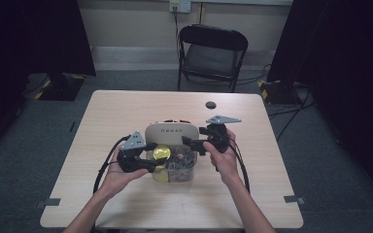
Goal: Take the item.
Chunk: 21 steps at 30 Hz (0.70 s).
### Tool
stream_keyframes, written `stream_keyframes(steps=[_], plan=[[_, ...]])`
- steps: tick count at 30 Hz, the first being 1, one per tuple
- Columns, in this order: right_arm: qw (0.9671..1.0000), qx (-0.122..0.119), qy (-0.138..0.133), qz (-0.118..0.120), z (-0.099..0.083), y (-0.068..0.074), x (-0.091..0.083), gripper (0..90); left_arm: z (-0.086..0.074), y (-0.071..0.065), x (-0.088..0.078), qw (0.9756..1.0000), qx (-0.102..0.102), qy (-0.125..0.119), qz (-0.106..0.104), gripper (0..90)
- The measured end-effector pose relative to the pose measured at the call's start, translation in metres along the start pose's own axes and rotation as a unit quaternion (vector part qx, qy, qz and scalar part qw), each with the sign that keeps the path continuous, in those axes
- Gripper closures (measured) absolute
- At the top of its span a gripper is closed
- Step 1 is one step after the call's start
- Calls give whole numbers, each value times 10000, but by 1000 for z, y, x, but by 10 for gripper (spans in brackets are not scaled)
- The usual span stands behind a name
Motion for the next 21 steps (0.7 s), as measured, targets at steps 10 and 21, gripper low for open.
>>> stream_keyframes(steps=[10,21], plan=[[10000,-17,43,9,-1,1,3,139,-2,-4,10,9999,-35,40,-93,318],[10000,3,21,-8,-1,1,1,139,-2,-5,14,9998,-69,1,-173,354]])
Point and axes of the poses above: each handheld gripper's, and its own axes: x roughly forward along the jaws, z roughly out of its top, y roughly to its left, the point moved 1 cm from there along x, roughly forward along the jaws, and after that the axes turned 13 degrees about x, right-handed, at the moved point
